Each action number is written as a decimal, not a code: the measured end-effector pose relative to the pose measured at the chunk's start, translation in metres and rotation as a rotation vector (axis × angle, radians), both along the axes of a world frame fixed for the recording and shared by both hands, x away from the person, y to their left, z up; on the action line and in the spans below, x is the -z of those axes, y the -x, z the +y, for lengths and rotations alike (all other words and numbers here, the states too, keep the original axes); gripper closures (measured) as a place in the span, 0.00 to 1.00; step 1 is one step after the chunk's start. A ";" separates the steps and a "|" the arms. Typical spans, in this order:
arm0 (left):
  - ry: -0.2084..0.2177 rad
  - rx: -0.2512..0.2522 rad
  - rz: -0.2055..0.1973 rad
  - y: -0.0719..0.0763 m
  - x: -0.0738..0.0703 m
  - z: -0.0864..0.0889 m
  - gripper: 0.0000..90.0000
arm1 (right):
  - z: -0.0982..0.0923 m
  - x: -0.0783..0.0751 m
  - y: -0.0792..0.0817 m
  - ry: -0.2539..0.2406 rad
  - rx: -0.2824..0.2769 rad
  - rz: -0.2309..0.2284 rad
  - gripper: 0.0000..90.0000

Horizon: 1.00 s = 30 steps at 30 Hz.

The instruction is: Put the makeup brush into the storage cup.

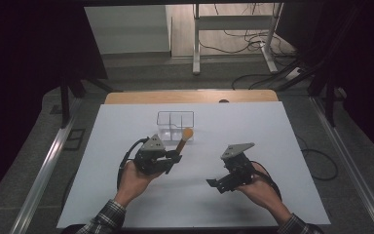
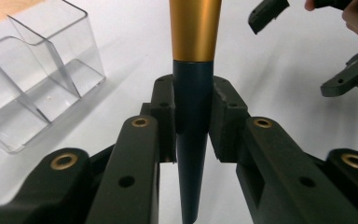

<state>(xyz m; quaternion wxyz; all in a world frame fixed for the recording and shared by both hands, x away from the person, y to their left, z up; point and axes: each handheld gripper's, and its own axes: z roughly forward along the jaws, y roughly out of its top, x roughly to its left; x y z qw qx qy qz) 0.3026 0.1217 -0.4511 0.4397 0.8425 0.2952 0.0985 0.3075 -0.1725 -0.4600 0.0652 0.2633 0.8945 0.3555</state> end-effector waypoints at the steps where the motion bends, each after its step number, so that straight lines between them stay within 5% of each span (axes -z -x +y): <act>1: 0.005 -0.003 -0.001 -0.001 -0.001 0.001 0.82 | -0.001 0.000 0.000 0.000 0.001 -0.003 0.02; 19: 0.039 -0.038 -0.001 -0.013 -0.007 0.005 0.82 | -0.023 -0.001 0.006 -0.022 0.046 -0.029 0.00; 30: 0.062 -0.056 -0.005 -0.020 -0.011 0.005 0.82 | -0.036 0.000 0.011 0.007 0.071 -0.045 0.00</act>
